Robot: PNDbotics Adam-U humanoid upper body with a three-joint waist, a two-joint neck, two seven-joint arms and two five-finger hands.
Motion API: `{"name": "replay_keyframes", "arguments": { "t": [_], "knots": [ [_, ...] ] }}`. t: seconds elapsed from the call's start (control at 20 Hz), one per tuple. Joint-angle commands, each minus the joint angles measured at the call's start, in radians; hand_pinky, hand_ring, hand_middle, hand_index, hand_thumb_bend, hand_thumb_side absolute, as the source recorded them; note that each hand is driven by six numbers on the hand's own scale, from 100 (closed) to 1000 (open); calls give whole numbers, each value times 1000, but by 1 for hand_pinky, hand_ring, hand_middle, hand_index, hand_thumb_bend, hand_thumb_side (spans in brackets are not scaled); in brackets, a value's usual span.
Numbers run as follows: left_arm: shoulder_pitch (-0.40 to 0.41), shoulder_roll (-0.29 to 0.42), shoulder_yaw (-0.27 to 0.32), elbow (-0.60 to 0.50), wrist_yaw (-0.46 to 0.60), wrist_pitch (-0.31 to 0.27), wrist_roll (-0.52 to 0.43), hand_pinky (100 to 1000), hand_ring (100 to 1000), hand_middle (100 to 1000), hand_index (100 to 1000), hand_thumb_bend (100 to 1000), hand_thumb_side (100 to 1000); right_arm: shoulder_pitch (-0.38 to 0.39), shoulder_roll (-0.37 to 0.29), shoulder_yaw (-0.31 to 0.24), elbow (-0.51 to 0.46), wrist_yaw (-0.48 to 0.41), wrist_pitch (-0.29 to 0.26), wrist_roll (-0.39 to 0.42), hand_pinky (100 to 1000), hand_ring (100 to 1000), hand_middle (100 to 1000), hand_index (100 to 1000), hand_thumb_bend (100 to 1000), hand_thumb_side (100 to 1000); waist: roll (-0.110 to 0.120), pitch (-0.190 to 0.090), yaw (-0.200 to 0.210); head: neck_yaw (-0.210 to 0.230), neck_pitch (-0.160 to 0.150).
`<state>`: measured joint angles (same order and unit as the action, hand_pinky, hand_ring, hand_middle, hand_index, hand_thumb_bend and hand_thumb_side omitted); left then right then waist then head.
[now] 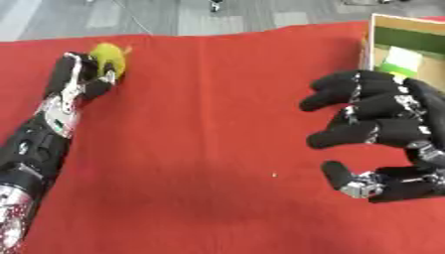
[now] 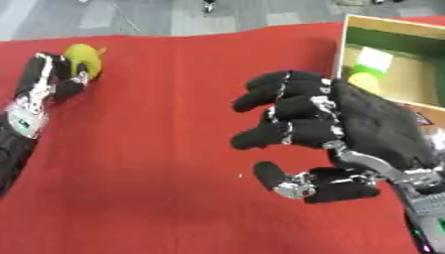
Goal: Pick up the objects with one hand, pass them to the other hand, and then place them into the box on the other side of the table.
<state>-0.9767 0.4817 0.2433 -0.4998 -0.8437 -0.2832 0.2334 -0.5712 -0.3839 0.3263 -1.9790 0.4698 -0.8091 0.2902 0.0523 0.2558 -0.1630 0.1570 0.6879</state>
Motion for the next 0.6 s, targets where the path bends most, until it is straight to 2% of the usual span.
{"name": "replay_keyframes", "arguments": {
  "t": [0.05, 0.25, 0.3, 0.4, 0.5, 0.6],
  "knots": [
    [-12, 31, -39, -60, 54, -51, -53, 689, 391, 323, 435, 100, 384, -5, -23, -10, -21, 0, 4, -6, 832, 777, 474, 796, 100, 113, -5, -51, 8, 1, 21],
    [18, 51, -128, -148, 142, -127, -136, 691, 392, 324, 437, 100, 385, 8, -36, -5, -21, -4, 7, -6, 833, 774, 477, 794, 100, 105, -2, -85, 32, 2, 59],
    [31, 70, -154, -173, 244, -164, -214, 691, 392, 324, 437, 100, 384, 12, -39, -4, -21, -5, 7, -5, 833, 773, 477, 794, 100, 104, -1, -92, 37, 0, 67],
    [56, 107, -209, -236, 459, -193, -376, 692, 391, 323, 436, 100, 381, 17, -45, 0, -21, -8, 8, -3, 833, 773, 479, 793, 100, 100, 2, -105, 48, -4, 78],
    [85, 138, -264, -319, 643, -182, -522, 691, 394, 325, 439, 100, 368, 20, -51, 4, -21, -12, 10, 1, 834, 773, 480, 793, 100, 100, 4, -115, 56, -12, 81],
    [107, 165, -309, -407, 749, -171, -621, 690, 398, 330, 444, 100, 357, 21, -55, 8, -21, -17, 10, 5, 834, 772, 481, 793, 100, 100, 5, -122, 63, -19, 82]
  ]
}}
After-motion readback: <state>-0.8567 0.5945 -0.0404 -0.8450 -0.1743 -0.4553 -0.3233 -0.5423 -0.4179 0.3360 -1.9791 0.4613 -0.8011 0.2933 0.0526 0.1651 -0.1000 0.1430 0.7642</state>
